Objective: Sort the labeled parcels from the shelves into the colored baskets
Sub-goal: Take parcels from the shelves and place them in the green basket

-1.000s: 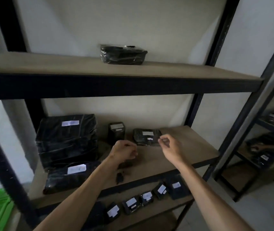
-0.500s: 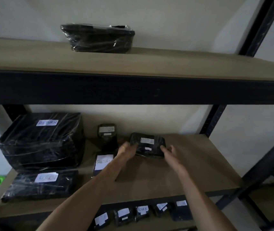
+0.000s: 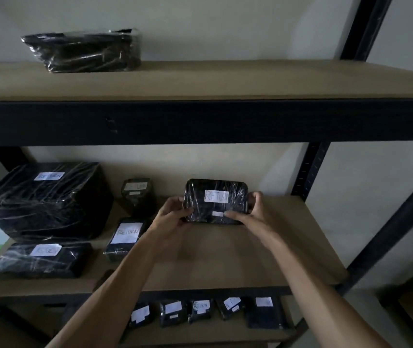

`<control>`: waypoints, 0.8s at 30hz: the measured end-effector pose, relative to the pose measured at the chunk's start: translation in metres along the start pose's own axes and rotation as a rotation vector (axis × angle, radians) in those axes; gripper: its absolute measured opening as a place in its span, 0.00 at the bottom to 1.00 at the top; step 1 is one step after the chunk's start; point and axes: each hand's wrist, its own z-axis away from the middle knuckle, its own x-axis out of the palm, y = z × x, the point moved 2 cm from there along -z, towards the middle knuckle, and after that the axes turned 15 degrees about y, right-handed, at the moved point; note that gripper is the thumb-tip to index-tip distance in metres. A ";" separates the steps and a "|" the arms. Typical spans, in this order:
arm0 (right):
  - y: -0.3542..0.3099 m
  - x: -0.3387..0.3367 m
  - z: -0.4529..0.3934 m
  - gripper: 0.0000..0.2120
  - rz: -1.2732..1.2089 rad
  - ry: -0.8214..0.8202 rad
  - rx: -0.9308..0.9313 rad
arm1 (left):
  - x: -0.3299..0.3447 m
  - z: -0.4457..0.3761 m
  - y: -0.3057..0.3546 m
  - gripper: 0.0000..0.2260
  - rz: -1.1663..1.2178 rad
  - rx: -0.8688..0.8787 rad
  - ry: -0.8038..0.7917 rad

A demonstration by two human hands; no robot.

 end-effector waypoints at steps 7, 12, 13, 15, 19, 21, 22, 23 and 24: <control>0.015 -0.005 -0.014 0.48 -0.001 0.031 -0.183 | 0.007 0.015 -0.011 0.11 0.041 0.027 -0.040; -0.011 -0.013 0.005 0.44 0.073 0.003 -0.191 | 0.001 0.025 -0.005 0.12 0.015 0.006 -0.006; -0.011 -0.011 0.004 0.42 0.063 -0.017 -0.178 | 0.000 0.026 -0.002 0.11 -0.008 0.011 0.027; -0.011 -0.009 0.000 0.39 0.016 -0.070 -0.146 | -0.006 0.029 0.007 0.11 -0.062 0.017 0.103; -0.026 0.005 0.006 0.48 -0.114 -0.165 -0.001 | -0.027 0.041 0.034 0.17 -0.068 0.008 0.126; -0.034 0.019 0.013 0.39 -0.313 -0.197 0.085 | -0.042 0.052 0.050 0.16 -0.059 0.005 0.070; -0.039 0.026 0.019 0.33 -0.402 -0.230 0.129 | -0.051 0.058 0.056 0.16 -0.054 0.002 0.048; -0.046 0.034 0.027 0.29 -0.462 -0.260 0.153 | -0.061 0.064 0.061 0.15 -0.049 0.004 0.039; -0.052 0.043 0.035 0.27 -0.483 -0.288 0.159 | -0.073 0.071 0.065 0.15 -0.045 0.008 0.038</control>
